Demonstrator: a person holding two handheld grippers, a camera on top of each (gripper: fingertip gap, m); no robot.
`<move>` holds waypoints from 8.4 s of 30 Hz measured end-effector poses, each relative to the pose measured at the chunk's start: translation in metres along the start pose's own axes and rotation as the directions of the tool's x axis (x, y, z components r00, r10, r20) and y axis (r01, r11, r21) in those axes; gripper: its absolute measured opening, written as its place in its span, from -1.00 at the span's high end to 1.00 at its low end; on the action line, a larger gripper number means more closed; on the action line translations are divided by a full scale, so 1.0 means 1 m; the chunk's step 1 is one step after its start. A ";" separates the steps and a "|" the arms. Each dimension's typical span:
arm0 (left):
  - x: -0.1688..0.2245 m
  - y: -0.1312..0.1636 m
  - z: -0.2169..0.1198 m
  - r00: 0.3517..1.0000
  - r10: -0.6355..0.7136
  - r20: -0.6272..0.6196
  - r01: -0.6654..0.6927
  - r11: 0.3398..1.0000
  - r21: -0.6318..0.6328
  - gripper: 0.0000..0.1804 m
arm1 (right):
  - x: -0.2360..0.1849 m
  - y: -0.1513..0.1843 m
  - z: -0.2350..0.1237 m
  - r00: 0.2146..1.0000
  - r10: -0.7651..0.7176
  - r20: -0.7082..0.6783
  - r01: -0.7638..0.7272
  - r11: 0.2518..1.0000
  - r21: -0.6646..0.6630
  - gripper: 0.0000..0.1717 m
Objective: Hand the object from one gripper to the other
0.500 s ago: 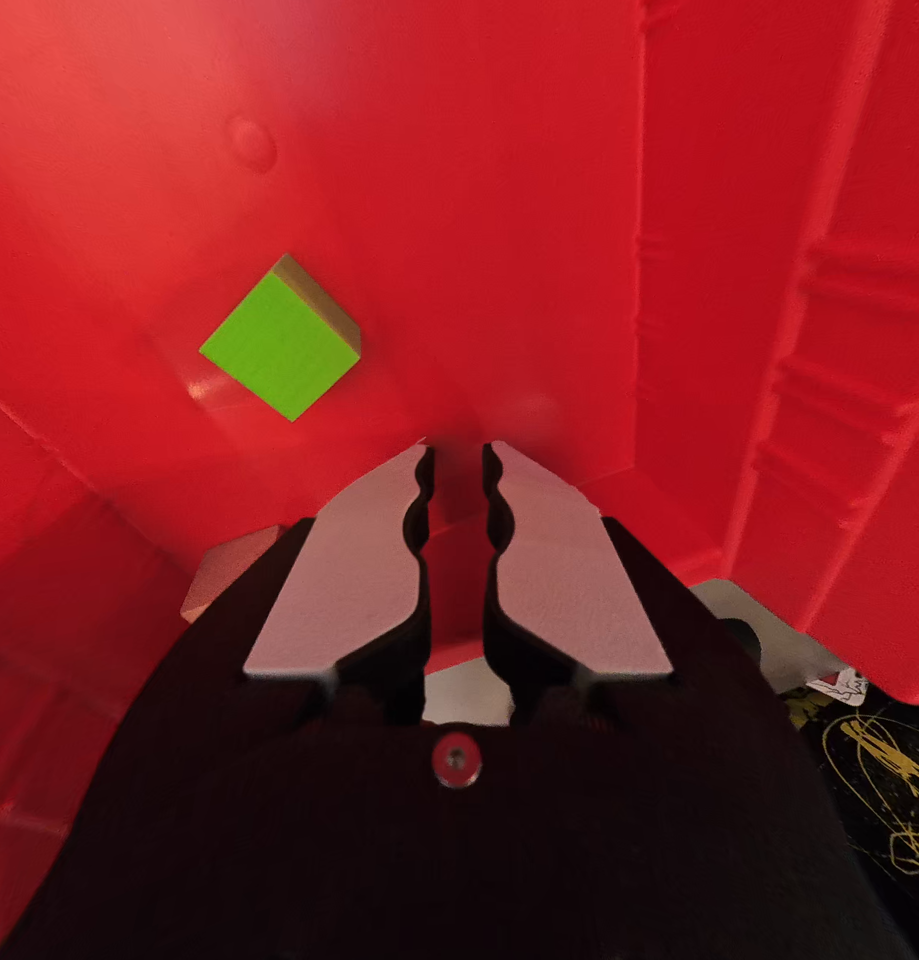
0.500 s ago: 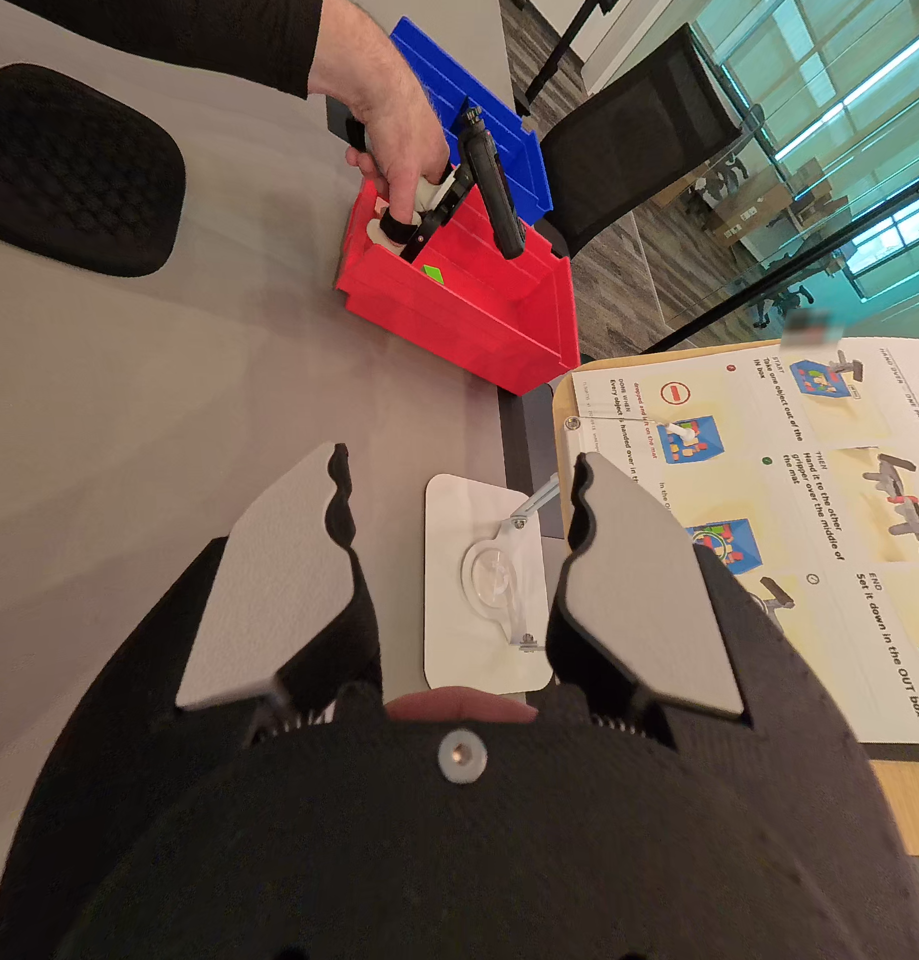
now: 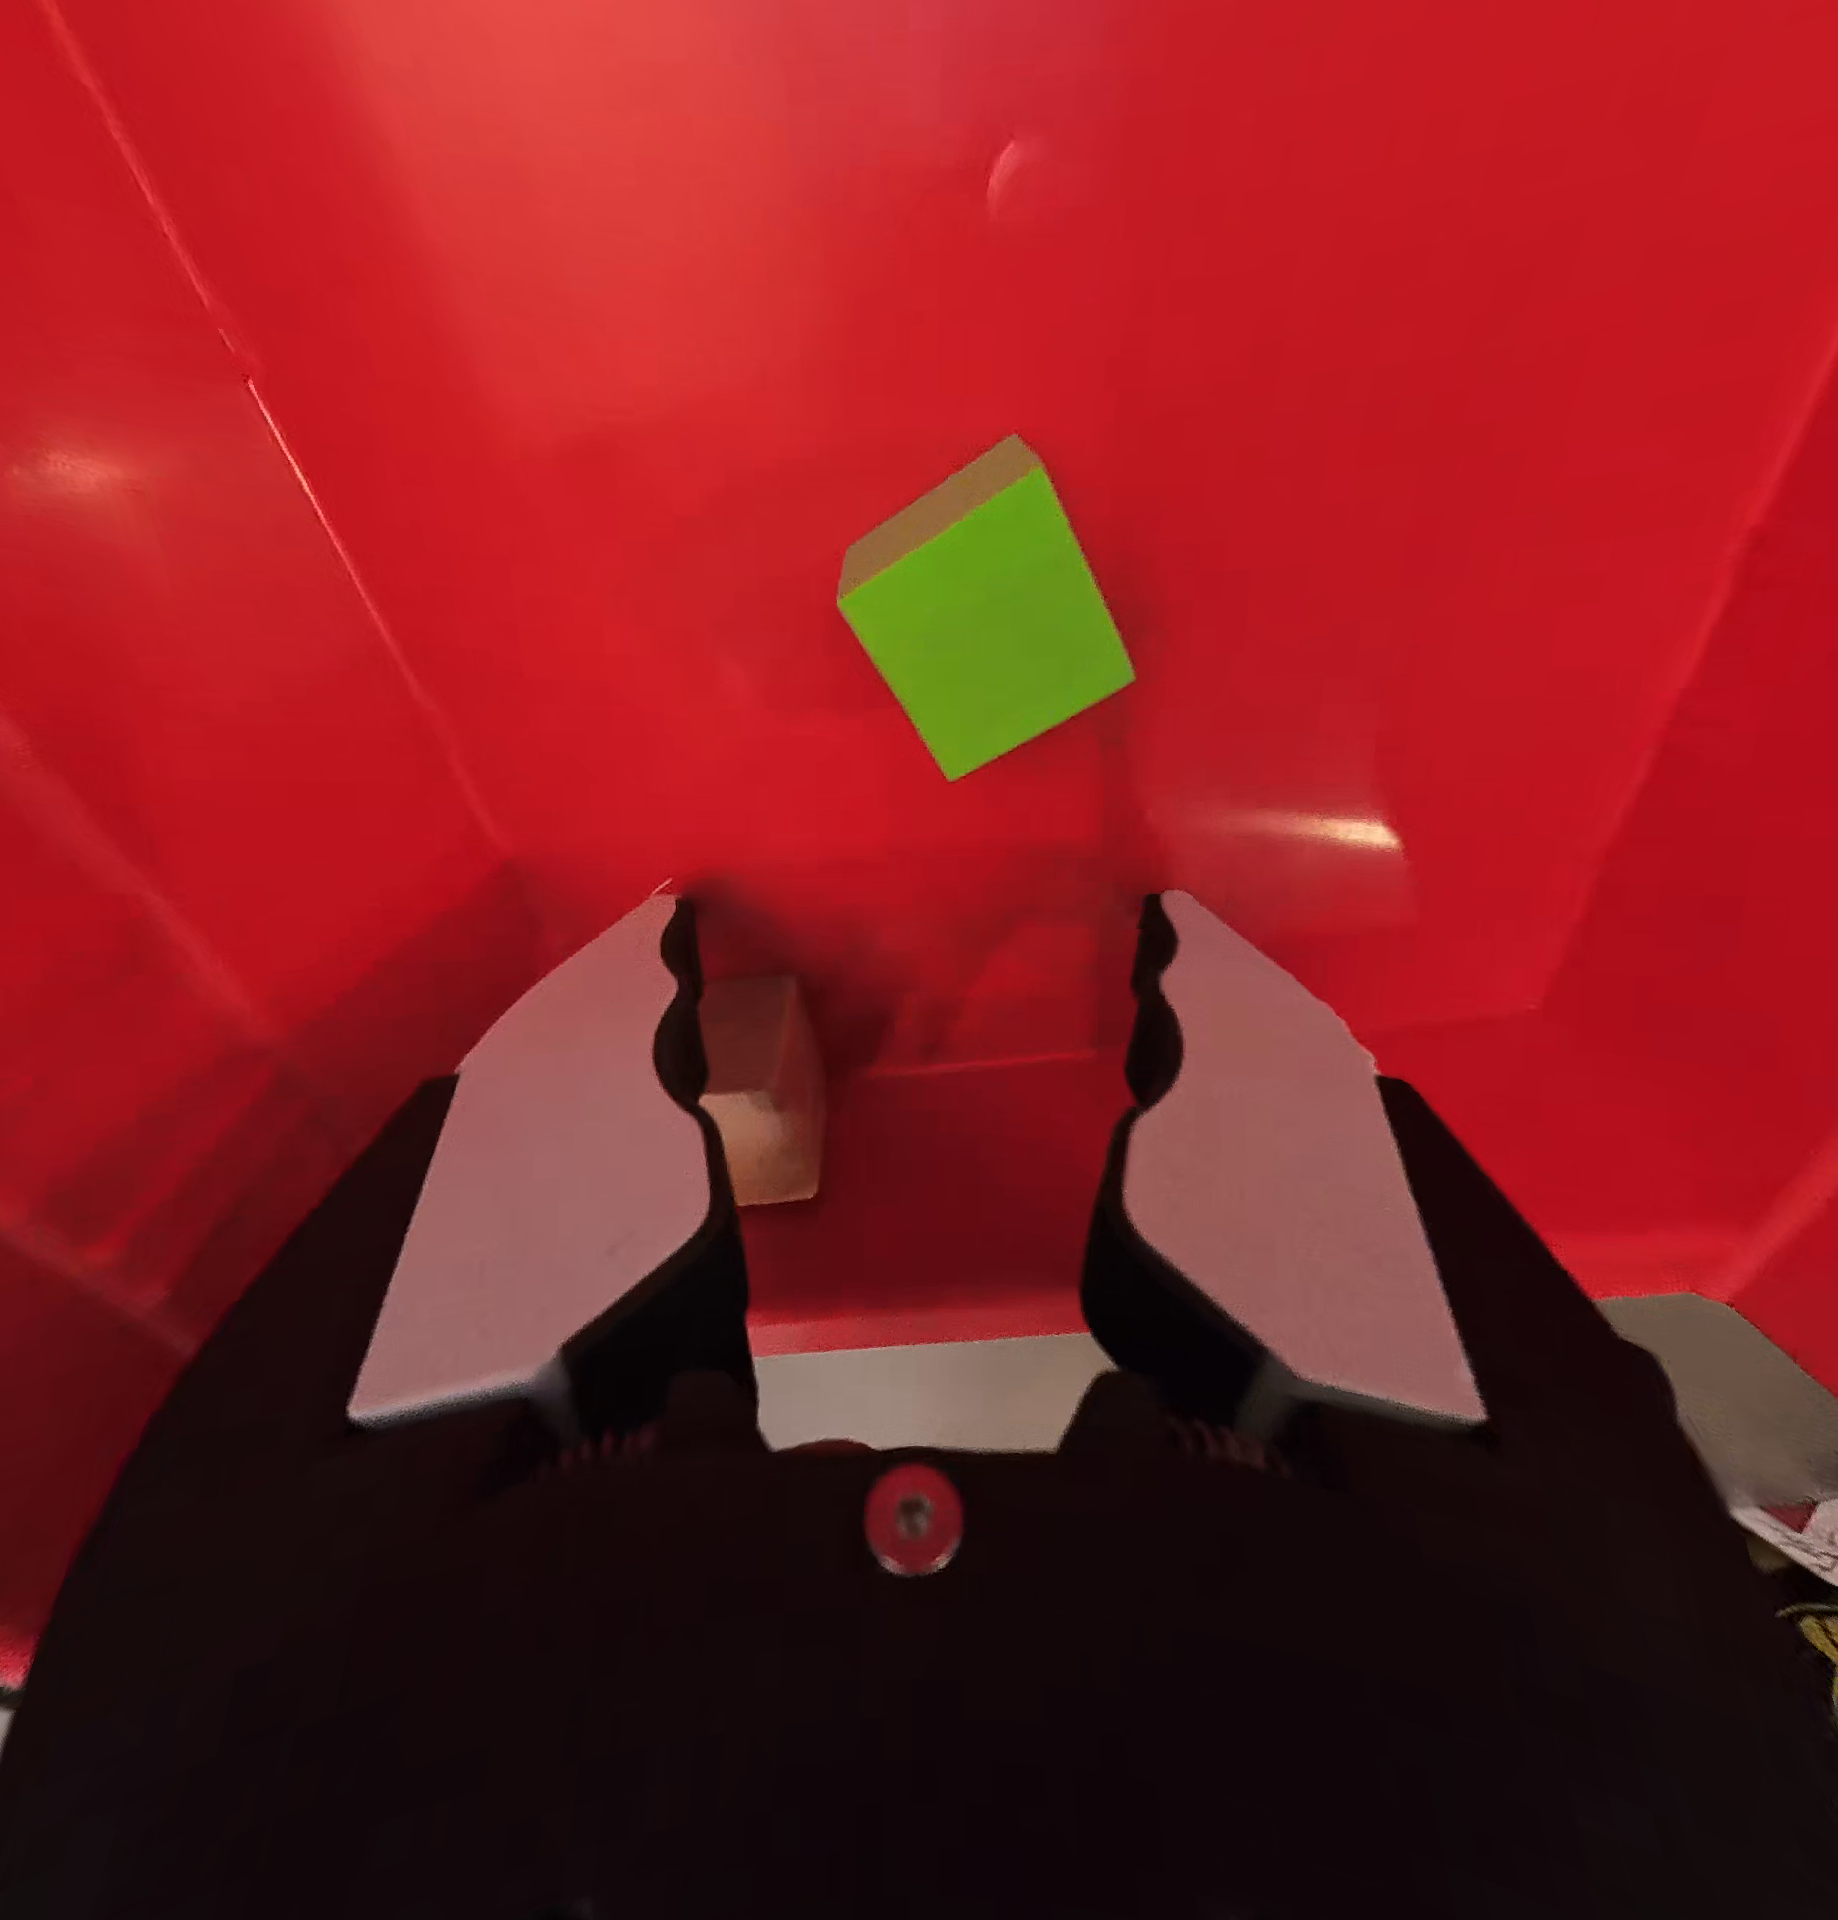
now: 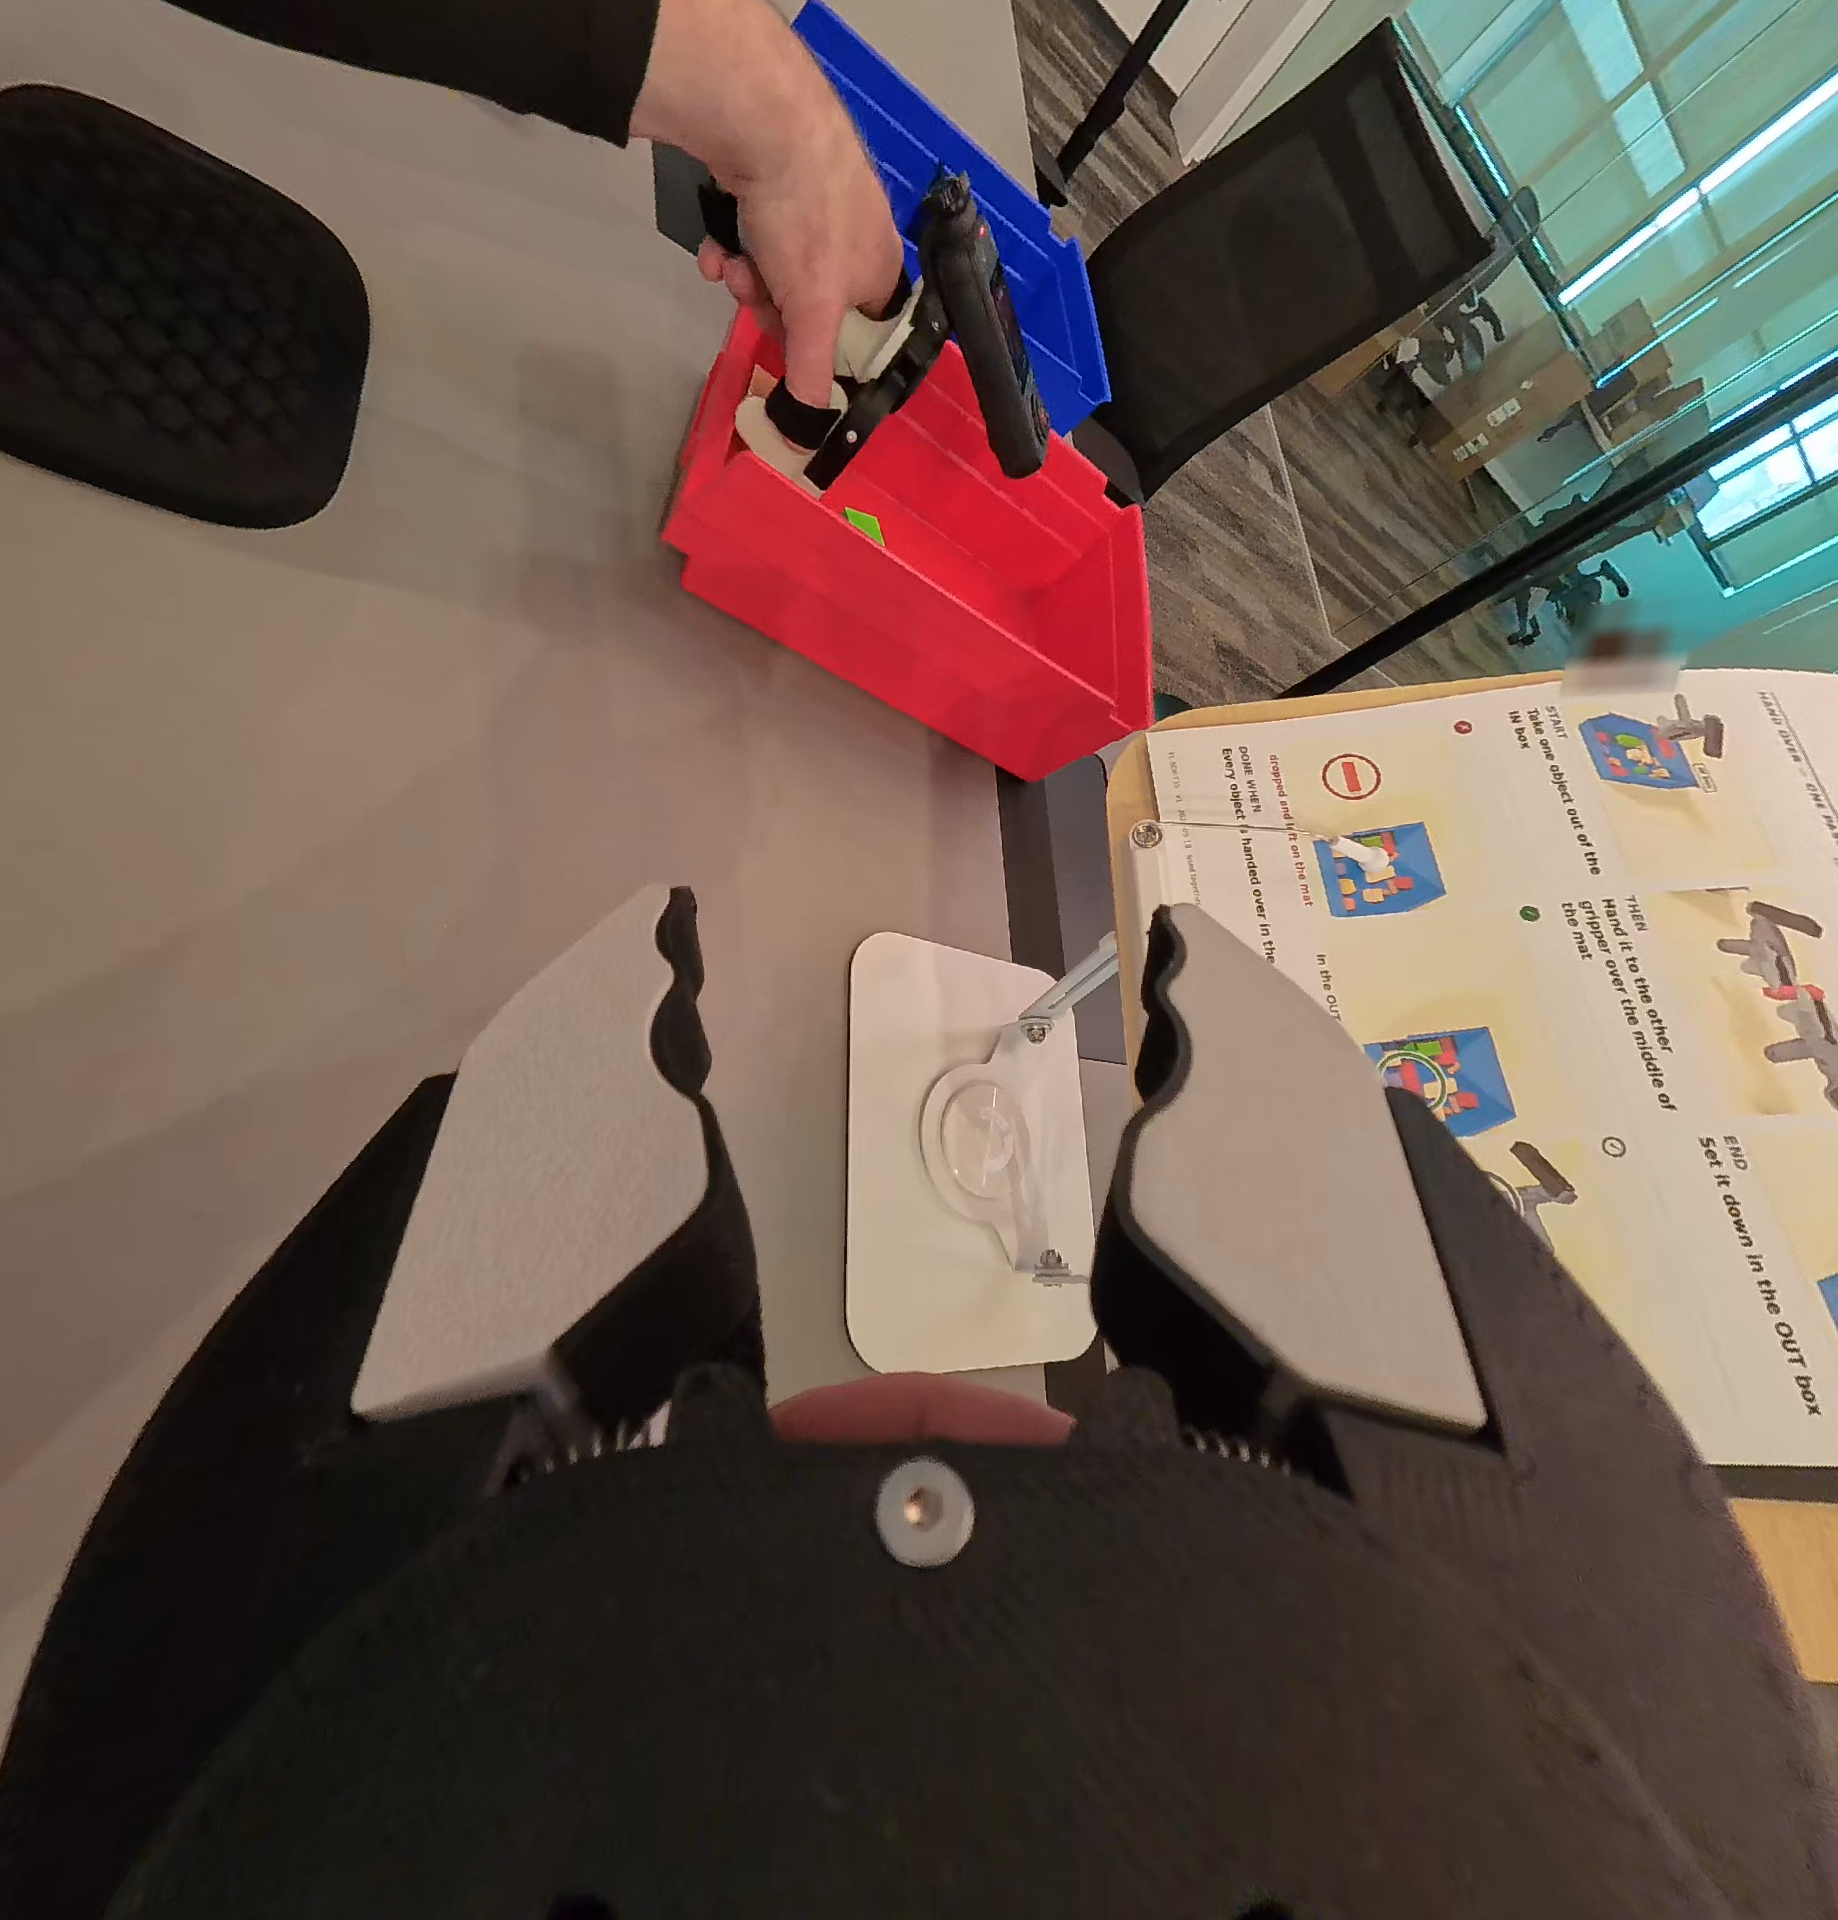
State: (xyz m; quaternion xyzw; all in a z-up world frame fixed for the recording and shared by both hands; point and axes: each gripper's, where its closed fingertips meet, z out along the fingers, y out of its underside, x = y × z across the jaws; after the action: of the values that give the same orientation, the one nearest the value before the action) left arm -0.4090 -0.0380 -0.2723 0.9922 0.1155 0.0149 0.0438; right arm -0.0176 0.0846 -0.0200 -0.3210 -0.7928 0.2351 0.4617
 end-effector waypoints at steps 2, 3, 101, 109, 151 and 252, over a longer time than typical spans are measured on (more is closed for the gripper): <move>0.000 0.003 0.000 1.000 0.019 0.010 -0.018 0.999 -0.030 0.12 | -0.001 -0.002 -0.001 1.000 -0.004 0.001 0.004 1.000 0.003 0.07; 0.001 0.005 0.000 1.000 0.014 0.007 -0.013 0.999 -0.046 0.18 | -0.001 -0.003 -0.002 1.000 -0.007 0.001 0.007 1.000 0.006 0.07; 0.337 0.024 -0.251 0.302 0.857 -0.419 0.042 0.427 0.903 0.62 | 0.006 -0.046 0.080 0.962 -0.178 -0.207 0.206 0.971 0.123 0.24; 0.351 0.036 -0.252 0.191 0.876 -0.444 0.064 0.440 0.896 0.62 | -0.002 -0.052 0.085 0.949 -0.236 -0.209 0.266 0.955 0.131 0.56; 0.361 0.046 -0.257 0.022 0.854 -0.520 0.162 0.510 0.845 0.63 | -0.005 -0.067 0.067 0.915 -0.310 -0.258 0.359 0.918 0.170 0.59; 0.081 -0.005 -0.142 0.975 0.152 -0.164 0.041 0.601 0.798 0.18 | 0.019 0.387 -0.094 0.467 0.659 -0.589 -0.870 0.224 -0.439 0.58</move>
State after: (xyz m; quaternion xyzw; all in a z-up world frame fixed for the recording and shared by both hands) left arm -0.3372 -0.0027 -0.1299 0.9028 0.0830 0.0705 -0.4161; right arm 0.1715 0.3705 -0.2244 -0.8474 -0.4741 0.0675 0.2293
